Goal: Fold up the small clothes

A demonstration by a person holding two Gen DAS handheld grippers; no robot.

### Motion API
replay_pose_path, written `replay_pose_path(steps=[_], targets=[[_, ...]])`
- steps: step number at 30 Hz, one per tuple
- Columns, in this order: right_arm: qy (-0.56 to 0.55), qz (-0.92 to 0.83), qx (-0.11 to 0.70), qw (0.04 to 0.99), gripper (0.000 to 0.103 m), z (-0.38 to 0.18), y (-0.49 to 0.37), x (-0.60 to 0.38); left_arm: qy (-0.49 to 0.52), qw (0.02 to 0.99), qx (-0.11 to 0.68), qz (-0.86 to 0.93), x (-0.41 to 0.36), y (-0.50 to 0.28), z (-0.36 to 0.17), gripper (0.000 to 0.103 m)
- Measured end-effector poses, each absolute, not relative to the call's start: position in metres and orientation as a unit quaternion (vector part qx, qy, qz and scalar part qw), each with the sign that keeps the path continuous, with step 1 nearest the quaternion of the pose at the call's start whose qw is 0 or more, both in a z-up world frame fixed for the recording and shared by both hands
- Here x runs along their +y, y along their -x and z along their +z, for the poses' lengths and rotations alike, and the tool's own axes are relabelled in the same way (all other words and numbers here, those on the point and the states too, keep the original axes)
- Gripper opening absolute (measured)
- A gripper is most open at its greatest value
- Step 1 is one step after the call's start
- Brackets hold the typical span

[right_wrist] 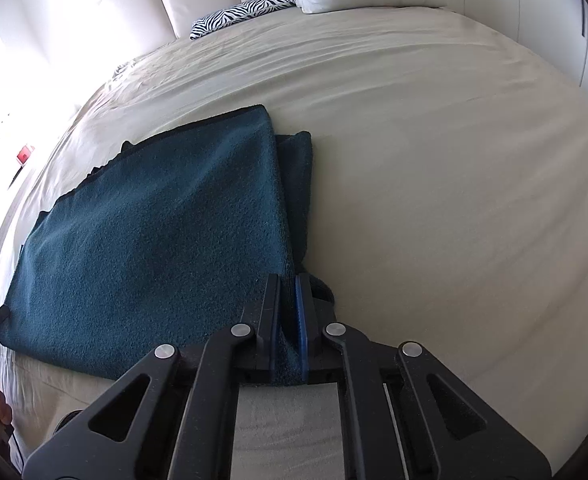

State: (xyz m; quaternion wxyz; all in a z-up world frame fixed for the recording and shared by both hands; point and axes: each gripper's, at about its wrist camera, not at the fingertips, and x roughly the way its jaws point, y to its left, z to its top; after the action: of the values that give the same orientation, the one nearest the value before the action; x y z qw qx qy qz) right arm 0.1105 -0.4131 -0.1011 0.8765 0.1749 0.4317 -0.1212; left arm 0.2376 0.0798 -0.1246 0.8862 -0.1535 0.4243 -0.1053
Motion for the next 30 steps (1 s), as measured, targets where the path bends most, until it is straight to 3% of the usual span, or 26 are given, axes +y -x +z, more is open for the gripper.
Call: replay_pose_path(steps=[8,30], targets=[[-0.166,-0.124,0.422,0.883,0.005,-0.090,-0.106,-0.407,0.133,0.893,0.418,-0.096,0.077,-0.233,-0.123,0.007],[-0.213,-0.131,0.425,0.870,0.005,-0.108,-0.079,-0.413,0.121,0.894,0.420,-0.098,0.083,-0.215,-0.134,0.007]])
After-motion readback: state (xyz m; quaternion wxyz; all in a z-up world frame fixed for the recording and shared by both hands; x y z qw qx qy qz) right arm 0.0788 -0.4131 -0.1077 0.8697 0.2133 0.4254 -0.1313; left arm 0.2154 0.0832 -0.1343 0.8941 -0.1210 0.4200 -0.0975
